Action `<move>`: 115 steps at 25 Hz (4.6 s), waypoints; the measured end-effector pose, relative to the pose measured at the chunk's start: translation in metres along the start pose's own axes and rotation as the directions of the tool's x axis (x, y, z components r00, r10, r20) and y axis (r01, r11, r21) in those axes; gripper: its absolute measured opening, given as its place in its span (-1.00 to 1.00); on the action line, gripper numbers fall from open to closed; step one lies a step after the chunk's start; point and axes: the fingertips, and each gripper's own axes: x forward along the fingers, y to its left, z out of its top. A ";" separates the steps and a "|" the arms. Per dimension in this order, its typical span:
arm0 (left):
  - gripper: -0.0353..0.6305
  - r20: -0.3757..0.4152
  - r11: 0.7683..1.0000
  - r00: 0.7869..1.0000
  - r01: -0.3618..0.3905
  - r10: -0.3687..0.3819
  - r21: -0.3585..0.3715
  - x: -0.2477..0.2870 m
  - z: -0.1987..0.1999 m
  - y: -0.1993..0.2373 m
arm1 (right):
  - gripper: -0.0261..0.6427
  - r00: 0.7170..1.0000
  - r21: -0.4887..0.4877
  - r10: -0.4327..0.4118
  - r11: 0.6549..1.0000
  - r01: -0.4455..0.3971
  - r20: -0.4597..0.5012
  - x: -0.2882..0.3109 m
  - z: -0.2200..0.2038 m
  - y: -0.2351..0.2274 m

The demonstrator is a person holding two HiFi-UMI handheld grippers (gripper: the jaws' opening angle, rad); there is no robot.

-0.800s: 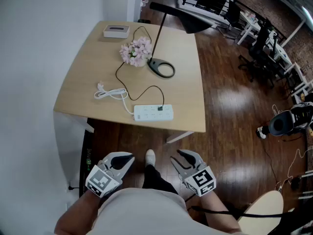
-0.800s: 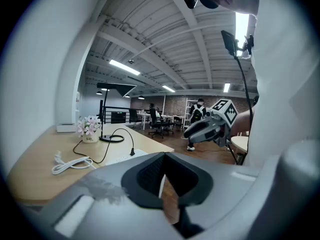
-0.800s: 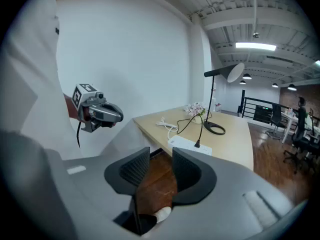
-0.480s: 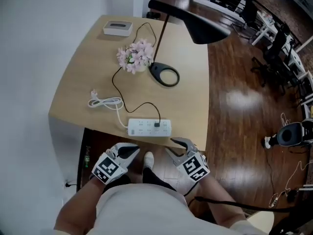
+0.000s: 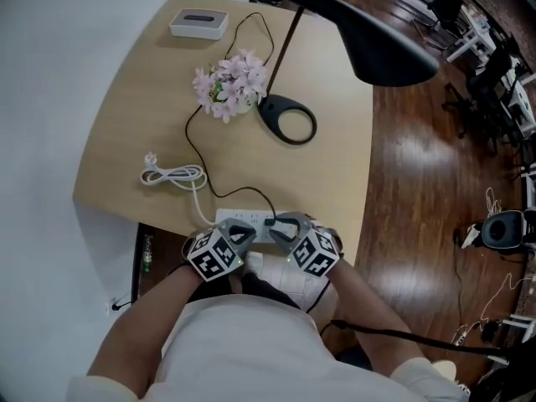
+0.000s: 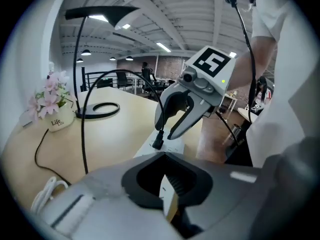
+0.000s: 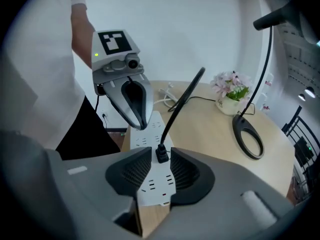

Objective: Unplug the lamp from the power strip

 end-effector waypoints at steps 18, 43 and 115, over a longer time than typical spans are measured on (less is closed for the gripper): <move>-0.90 -0.234 0.986 0.962 0.158 -0.143 0.046 0.029 -0.016 0.007 | -0.75 0.990 -0.101 0.116 0.987 -0.124 -0.083 0.015 0.001 -0.002; -0.89 -0.227 0.985 0.965 0.154 -0.132 0.082 0.031 -0.016 0.007 | -0.75 0.997 0.073 0.075 0.995 -0.072 -0.036 0.038 -0.009 -0.062; -0.88 0.489 0.990 0.860 -0.132 0.143 -0.057 -0.363 -0.174 -0.500 | -0.51 0.811 0.555 -0.517 0.773 0.307 0.272 -0.262 0.017 0.619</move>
